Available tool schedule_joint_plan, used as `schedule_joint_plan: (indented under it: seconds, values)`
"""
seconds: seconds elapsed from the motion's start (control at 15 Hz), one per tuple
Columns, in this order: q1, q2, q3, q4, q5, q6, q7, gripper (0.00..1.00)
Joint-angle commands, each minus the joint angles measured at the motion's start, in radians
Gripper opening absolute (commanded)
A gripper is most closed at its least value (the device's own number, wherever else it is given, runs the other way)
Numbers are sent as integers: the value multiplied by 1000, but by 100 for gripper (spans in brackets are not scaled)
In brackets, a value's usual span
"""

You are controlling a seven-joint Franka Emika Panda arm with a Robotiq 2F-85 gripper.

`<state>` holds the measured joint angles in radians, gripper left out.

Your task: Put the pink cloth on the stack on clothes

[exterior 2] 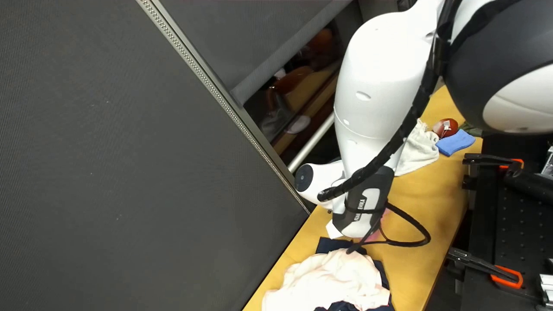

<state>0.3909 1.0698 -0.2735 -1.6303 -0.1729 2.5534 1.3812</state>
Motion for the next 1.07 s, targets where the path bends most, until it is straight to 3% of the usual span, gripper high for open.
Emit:
schedule_joint_plan:
  seconds: [0.0, 0.27, 0.53, 1.0]
  values:
    - [11, -65, 4, 104, -21, -123, -30, 0]
    - [-9, -107, 75, 235, -14, -198, -123, 0]
    - [-30, -105, 211, 316, 30, -177, -296, 0]
    - [-68, -52, 386, 311, 145, -153, -635, 0]
